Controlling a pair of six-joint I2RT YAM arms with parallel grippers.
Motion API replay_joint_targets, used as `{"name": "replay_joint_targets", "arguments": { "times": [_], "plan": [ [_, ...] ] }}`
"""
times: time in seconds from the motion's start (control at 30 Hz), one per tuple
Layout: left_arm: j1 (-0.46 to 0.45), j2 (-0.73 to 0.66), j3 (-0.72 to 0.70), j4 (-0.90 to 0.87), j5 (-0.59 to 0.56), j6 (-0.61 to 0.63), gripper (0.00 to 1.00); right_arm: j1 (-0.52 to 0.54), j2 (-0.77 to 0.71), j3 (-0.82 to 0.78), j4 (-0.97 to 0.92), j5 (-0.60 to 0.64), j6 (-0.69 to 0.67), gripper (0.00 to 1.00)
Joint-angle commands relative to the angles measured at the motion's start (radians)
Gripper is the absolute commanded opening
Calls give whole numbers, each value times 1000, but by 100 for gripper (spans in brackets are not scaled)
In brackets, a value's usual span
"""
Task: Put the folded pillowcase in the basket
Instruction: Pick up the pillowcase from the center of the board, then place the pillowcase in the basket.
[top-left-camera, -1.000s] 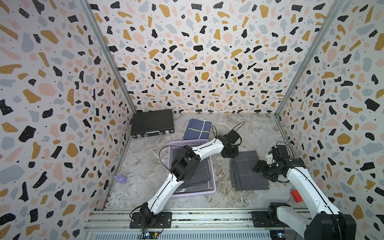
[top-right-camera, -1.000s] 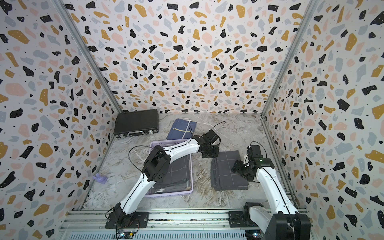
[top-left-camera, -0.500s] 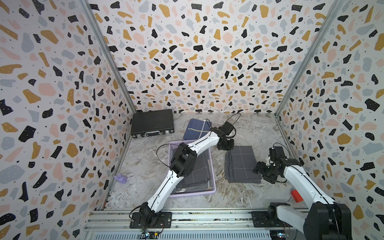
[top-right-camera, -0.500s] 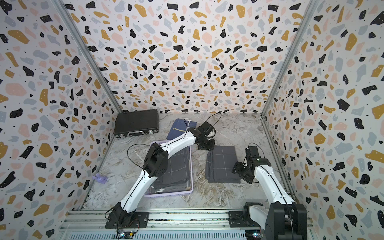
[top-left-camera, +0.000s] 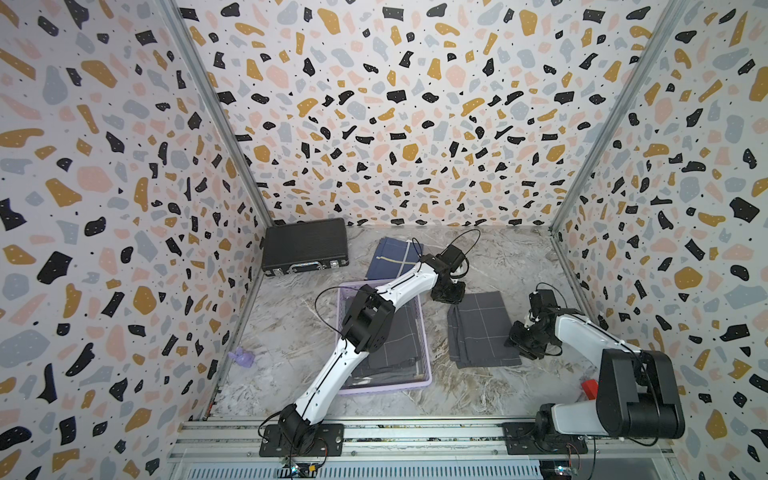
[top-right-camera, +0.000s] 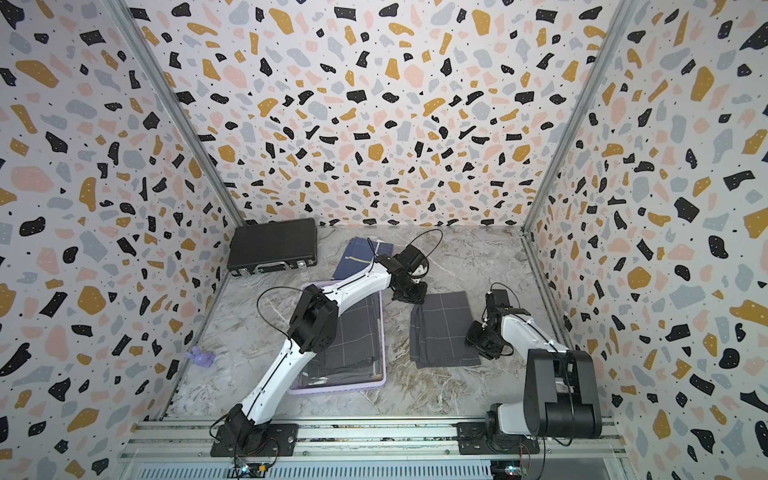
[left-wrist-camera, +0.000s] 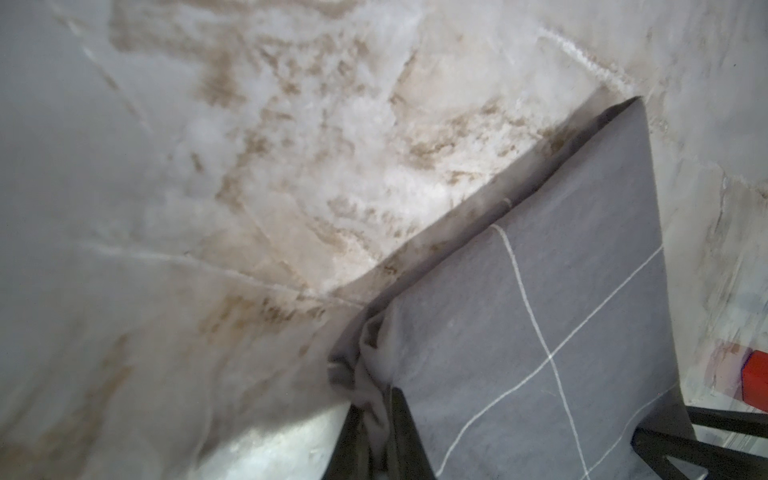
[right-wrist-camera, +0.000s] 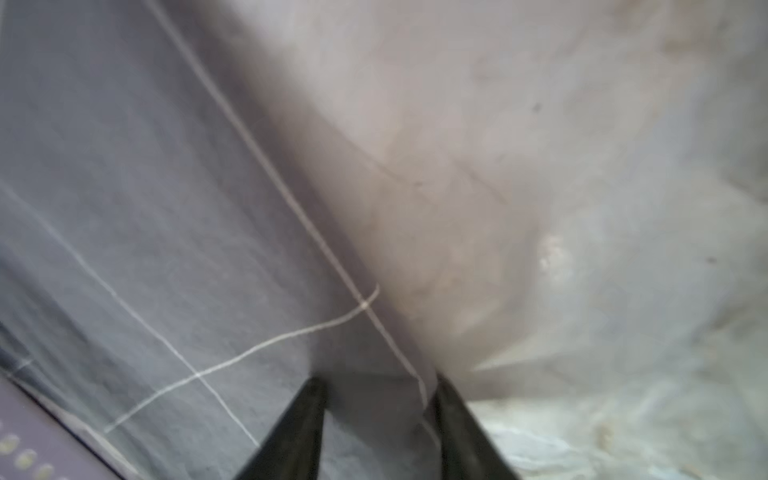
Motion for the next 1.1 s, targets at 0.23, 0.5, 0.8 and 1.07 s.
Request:
{"name": "replay_joint_targets", "arguments": {
  "times": [0.23, 0.5, 0.8, 1.07],
  "plan": [
    [-23, -102, -44, -30, 19, -17, 0, 4, -210, -3, -95, -138, 16, 0],
    [-72, -411, -229, -30, -47, -7, 0, 73, -419, 195, -246, -188, 82, 0],
    [-76, -752, -471, -35, -172, -7, 0, 331, -478, 386, -292, -139, 219, 0],
    [77, -965, -684, -54, -179, 39, 0, 646, -372, 407, -141, -4, 331, 0]
  ]
}}
